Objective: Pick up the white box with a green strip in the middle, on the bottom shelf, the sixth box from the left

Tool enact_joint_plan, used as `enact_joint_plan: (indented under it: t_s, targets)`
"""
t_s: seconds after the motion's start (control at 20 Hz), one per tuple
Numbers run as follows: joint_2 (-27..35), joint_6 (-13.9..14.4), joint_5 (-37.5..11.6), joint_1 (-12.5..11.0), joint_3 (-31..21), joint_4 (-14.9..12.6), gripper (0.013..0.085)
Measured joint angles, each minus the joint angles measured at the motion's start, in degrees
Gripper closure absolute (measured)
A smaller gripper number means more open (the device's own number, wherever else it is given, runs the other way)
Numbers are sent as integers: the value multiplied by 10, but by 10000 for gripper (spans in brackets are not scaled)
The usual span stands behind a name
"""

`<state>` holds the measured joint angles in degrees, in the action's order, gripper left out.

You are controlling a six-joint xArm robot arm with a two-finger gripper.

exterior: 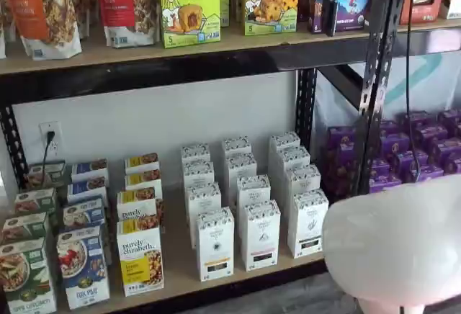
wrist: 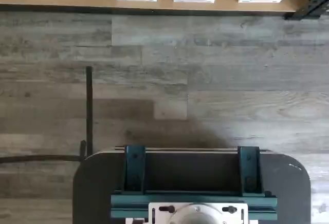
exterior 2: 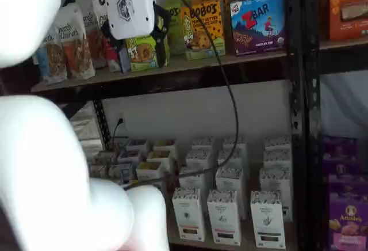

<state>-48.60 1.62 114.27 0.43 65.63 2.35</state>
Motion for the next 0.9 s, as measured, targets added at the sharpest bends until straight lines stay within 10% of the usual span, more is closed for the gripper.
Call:
enact_joint_plan:
  t_s: [0.6,0.9]
  targets:
    - [-6,-6,-27,2,-26,-19,130]
    - [-22,-42,-94,-37,-102,-14,130]
